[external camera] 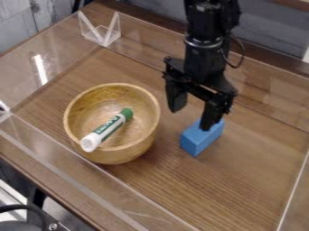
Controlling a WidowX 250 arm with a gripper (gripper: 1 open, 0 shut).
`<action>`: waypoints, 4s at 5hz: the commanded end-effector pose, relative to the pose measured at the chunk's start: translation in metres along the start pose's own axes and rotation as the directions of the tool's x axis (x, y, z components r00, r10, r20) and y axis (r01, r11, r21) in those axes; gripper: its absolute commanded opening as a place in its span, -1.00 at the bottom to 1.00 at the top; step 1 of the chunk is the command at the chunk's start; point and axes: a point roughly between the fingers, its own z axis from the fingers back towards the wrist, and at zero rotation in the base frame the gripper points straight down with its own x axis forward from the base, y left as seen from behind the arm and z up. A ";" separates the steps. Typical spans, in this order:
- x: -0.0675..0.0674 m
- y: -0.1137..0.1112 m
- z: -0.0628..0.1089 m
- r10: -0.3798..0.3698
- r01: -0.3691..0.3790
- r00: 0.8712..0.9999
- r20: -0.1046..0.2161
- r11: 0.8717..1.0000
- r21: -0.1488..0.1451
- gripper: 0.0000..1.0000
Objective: Put the blue block in the brown bowl
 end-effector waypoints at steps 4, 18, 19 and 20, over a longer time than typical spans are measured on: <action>0.011 -0.012 -0.009 -0.106 0.108 0.990 0.088 0.994 -0.008 1.00; 0.011 -0.008 -0.012 -0.039 0.039 0.990 0.138 0.999 0.003 -1.00; 0.008 -0.007 -0.005 -0.031 0.031 0.990 0.134 1.000 0.001 -1.00; 0.004 -0.005 0.003 -0.020 0.020 0.991 0.132 1.000 0.000 -1.00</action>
